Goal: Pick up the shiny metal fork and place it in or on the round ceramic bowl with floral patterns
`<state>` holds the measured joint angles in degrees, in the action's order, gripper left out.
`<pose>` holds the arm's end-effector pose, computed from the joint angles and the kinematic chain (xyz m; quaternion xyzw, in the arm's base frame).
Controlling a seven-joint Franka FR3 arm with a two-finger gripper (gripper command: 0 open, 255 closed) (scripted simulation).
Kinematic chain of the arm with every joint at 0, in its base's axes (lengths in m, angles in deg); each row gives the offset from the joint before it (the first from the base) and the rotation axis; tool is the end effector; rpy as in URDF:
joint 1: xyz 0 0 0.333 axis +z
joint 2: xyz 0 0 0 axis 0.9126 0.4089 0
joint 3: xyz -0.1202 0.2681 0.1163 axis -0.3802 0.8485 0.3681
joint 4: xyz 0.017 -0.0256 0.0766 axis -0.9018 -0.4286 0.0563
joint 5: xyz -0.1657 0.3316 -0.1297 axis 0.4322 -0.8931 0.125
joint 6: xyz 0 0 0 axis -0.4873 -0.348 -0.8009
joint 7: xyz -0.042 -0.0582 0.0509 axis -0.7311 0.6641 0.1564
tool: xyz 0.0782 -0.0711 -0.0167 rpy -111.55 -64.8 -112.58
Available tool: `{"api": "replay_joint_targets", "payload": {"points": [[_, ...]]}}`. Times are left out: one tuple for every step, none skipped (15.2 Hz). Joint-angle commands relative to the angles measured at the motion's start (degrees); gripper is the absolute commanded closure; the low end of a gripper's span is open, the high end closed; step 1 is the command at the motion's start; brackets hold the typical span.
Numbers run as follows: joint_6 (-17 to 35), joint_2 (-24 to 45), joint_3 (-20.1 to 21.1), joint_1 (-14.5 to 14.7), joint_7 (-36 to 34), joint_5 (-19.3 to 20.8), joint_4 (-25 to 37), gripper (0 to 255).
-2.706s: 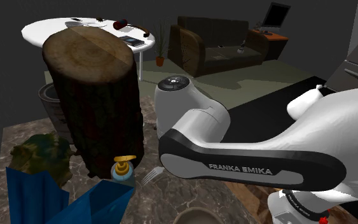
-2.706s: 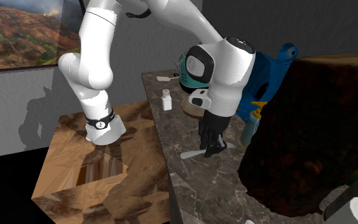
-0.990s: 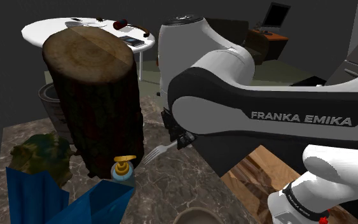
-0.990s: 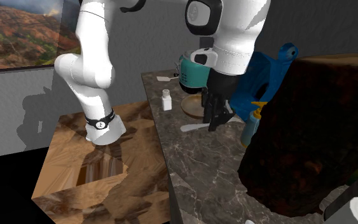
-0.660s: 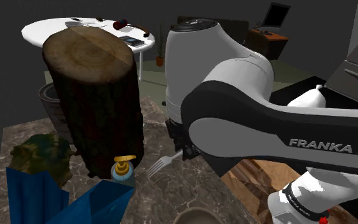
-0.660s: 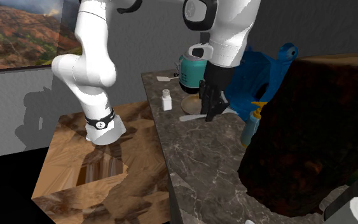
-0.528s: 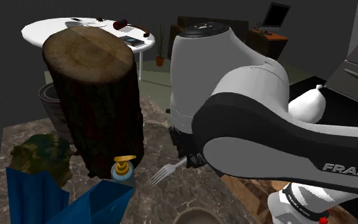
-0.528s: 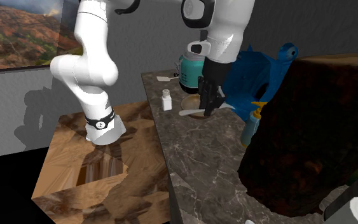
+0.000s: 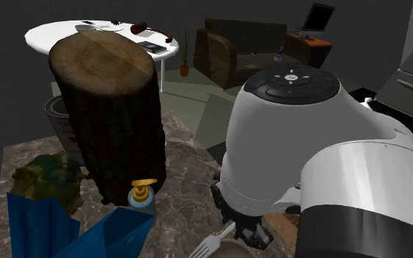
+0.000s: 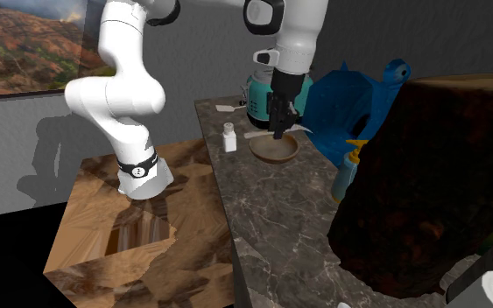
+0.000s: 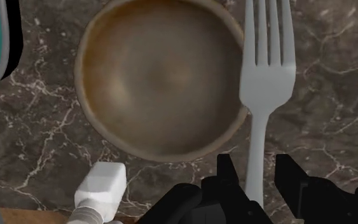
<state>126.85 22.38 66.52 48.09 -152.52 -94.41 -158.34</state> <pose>0.2016 0.4150 0.4196 0.7066 -0.7038 0.0479 0.0557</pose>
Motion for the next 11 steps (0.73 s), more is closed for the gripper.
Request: {"api": "replay_joint_targets", "payload": {"points": [[-1.25, -1.58, -0.51, 3.32, -2.25, -1.32, -0.47, 255], [-1.76, -2.29, -0.57, 4.81, -3.36, -1.97, -0.67, 255], [-2.26, -2.96, -0.59, 6.25, -4.51, -2.61, -0.8, 255], [-2.89, -3.76, -0.52, 7.91, -5.93, -3.42, -0.87, 255], [-2.24, -3.77, 0.05, 7.8, -5.85, -3.78, -1.34, 255], [-1.6, -3.76, 0.65, 7.68, -5.78, -4.15, -1.79, 255], [-0.95, -3.76, 1.25, 7.55, -5.69, -4.53, -2.23, 255], [-0.3, -3.75, 1.87, 7.4, -5.61, -4.91, -2.65, 255], [0.34, -3.74, 2.5, 7.24, -5.52, -5.3, -3.06, 255], [0.99, -3.72, 3.15, 7.06, -5.43, -5.69, -3.46, 255], [1.64, -3.7, 3.81, 6.87, -5.34, -6.09, -3.85, 255]]}}
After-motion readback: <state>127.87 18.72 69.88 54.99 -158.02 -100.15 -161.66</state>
